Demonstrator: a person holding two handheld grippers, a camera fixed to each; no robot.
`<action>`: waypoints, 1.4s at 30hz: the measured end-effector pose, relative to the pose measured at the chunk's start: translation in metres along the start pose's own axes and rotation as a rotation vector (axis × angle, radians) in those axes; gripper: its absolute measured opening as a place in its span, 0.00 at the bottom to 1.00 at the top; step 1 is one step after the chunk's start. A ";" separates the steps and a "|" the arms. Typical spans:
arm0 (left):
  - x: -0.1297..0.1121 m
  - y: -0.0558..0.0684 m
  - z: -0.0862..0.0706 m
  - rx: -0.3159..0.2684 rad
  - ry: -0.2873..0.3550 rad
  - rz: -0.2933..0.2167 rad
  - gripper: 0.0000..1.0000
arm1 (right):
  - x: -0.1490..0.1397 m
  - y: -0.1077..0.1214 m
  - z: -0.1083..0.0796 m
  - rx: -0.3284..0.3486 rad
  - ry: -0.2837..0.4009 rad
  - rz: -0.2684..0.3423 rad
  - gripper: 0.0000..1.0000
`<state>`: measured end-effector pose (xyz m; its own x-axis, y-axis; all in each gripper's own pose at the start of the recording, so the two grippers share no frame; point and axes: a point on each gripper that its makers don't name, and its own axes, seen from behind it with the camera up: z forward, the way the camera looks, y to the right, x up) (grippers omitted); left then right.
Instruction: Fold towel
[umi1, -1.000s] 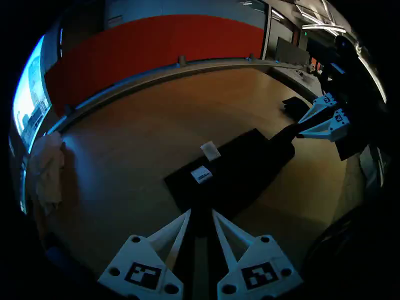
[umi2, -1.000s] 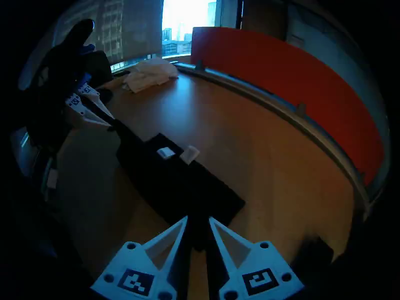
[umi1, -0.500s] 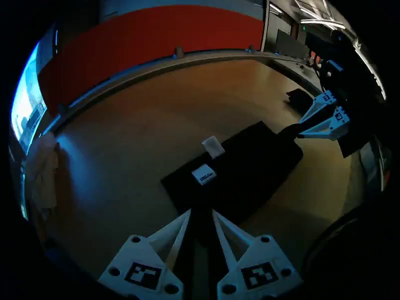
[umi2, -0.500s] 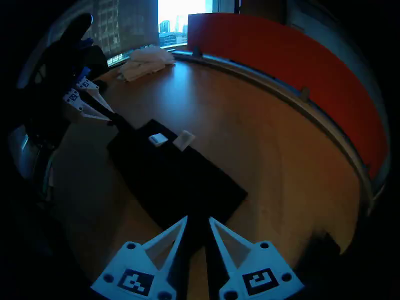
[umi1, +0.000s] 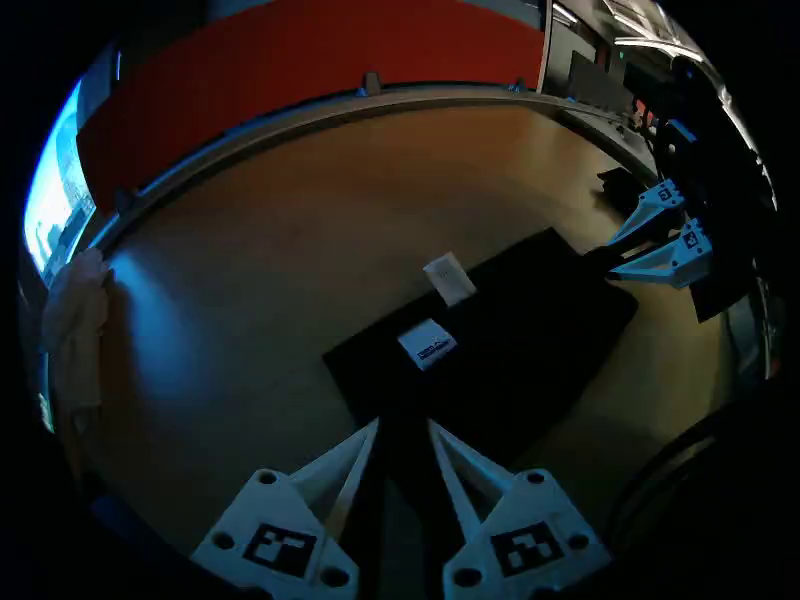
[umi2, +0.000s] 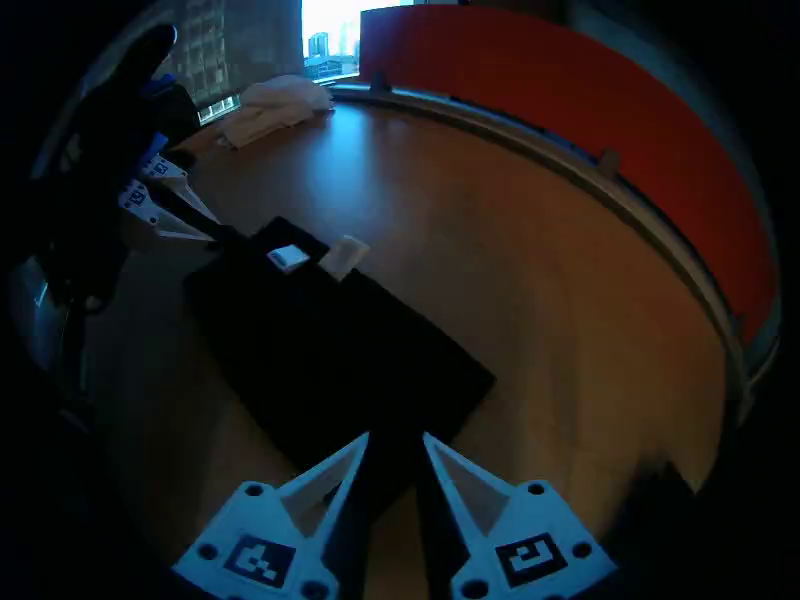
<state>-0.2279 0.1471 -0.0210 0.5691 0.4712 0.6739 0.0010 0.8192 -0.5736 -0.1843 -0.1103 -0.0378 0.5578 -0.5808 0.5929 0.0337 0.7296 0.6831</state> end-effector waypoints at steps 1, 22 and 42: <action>-0.001 -0.001 0.002 0.003 -0.004 0.001 0.25 | 0.000 0.002 0.002 -0.007 -0.001 0.000 0.29; 0.017 -0.033 0.009 0.081 0.015 0.011 0.86 | 0.012 0.036 0.011 -0.115 0.025 0.047 0.64; 0.003 -0.031 -0.015 0.082 0.023 -0.025 0.90 | 0.009 0.024 -0.011 -0.114 0.067 0.089 0.84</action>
<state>-0.2142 0.1181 -0.0078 0.5881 0.4431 0.6766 -0.0512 0.8553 -0.5156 -0.1697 -0.0942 -0.0208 0.6166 -0.4891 0.6169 0.0729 0.8157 0.5739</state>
